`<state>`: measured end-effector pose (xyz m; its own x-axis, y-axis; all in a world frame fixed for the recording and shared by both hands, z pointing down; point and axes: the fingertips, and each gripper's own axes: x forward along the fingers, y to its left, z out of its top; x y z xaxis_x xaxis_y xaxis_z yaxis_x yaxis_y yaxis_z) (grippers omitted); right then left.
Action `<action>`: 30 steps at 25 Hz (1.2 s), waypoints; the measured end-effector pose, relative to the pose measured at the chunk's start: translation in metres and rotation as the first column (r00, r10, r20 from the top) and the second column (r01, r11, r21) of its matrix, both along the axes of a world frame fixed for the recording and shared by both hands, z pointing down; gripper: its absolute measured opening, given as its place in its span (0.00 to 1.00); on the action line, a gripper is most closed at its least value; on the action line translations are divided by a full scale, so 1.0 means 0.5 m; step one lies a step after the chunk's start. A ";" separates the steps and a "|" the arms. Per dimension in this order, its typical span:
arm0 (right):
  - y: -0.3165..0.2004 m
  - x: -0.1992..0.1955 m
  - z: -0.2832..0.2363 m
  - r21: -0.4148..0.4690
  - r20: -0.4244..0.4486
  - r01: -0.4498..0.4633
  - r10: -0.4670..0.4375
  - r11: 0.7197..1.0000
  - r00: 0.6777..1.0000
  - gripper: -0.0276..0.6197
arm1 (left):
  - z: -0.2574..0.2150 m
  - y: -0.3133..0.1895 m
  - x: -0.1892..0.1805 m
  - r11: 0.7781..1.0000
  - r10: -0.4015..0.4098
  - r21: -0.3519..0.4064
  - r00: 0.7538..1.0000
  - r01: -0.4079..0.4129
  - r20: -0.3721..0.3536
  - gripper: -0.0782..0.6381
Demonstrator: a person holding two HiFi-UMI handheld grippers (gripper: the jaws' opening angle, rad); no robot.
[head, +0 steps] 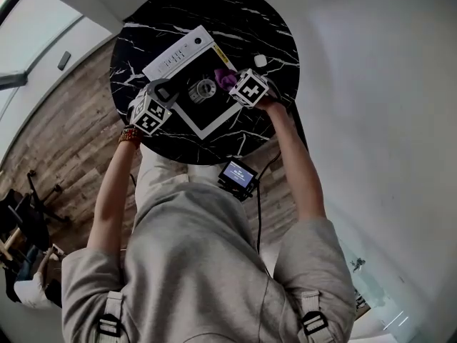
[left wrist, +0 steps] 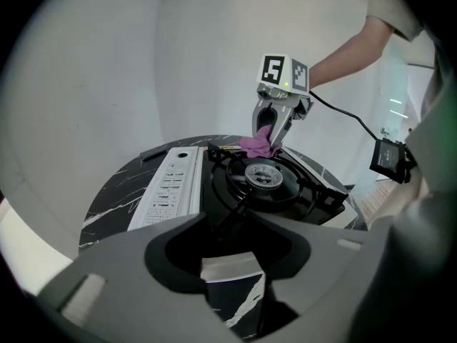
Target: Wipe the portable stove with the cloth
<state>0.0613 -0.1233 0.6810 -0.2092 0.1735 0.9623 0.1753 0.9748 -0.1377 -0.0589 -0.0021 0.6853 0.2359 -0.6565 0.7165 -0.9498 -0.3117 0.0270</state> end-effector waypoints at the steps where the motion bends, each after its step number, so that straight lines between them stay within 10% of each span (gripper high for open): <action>1: 0.004 0.000 0.001 0.009 -0.006 0.025 -0.025 1.000 1.000 0.22 | 0.001 0.000 0.000 1.000 0.001 -0.002 1.000 -0.001 0.001 0.32; 15: -0.052 -0.162 -0.004 0.123 -0.002 0.173 -0.174 0.977 0.985 0.23 | 0.002 0.001 0.003 1.000 0.017 -0.022 1.000 -0.017 0.001 0.31; 25: -0.012 -0.086 0.005 0.179 -0.078 0.321 -0.312 0.930 0.947 0.21 | 0.001 0.001 0.001 1.000 0.015 -0.019 1.000 -0.015 0.007 0.32; 30: 0.009 -0.031 0.006 0.082 -0.057 0.235 -0.230 0.969 0.971 0.20 | 0.005 0.004 0.000 1.000 0.007 -0.023 1.000 -0.006 0.008 0.32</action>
<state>0.0457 -0.1188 0.6841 -0.1276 0.1270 0.9837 0.3939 0.9167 -0.0672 -0.0588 -0.0002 0.6876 0.2340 -0.6385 0.7331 -0.9480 -0.3173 0.0263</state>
